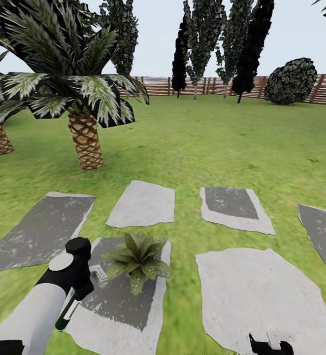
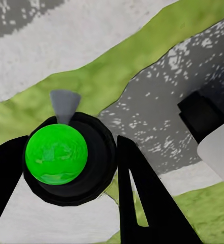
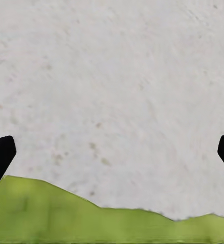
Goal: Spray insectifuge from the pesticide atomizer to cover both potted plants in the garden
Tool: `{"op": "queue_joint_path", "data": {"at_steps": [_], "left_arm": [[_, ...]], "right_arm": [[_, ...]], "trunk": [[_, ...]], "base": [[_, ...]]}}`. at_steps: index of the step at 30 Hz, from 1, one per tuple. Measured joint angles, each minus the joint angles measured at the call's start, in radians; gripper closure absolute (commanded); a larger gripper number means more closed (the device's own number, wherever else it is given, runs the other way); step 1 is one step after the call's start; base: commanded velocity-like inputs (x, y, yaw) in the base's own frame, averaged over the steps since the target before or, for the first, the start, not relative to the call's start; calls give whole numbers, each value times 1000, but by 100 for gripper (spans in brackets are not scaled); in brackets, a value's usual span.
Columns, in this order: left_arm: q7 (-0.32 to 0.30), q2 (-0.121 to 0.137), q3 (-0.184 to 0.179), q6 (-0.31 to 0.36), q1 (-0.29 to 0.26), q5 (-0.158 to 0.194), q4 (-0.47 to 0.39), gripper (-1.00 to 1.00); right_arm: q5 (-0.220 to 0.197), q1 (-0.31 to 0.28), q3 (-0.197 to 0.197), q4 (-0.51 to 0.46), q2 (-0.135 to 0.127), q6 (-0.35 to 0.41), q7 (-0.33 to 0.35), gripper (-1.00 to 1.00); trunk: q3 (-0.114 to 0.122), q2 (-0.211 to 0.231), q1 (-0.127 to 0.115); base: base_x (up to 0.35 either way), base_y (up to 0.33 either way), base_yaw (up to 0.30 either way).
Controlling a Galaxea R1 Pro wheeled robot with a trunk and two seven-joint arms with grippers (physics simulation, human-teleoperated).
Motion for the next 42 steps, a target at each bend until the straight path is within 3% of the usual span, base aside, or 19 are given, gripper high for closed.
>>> {"op": "queue_joint_path", "data": {"at_steps": [8, 11, 25, 33, 42], "left_arm": [[0, 4, 0, -1, 1, 1, 1, 100], [0, 12, 1, -6, 3, 1, 1, 100], [0, -1, -2, 0, 3, -1, -1, 100], [0, -1, -1, 0, 3, -1, -2, 100], [0, -2, -1, -5, 3, 0, 0, 100]], "right_arm": [[0, 0, 0, 0, 0, 0, 0, -100], [0, 0, 0, 0, 0, 0, 0, -100], [2, 0, 0, 0, 1, 0, 1, -100], [2, 0, 0, 0, 1, 0, 1, -100], [1, 0, 0, 0, 0, 0, 1, -100]], "trunk": [[0, 0, 0], [0, 0, 0], [0, 0, 0], [0, 0, 0], [0, 0, 0]], "base": [[53, 145, -279], [1, 1, -36], [-103, 130, -18], [36, 307, -247], [16, 22, -250]]}}
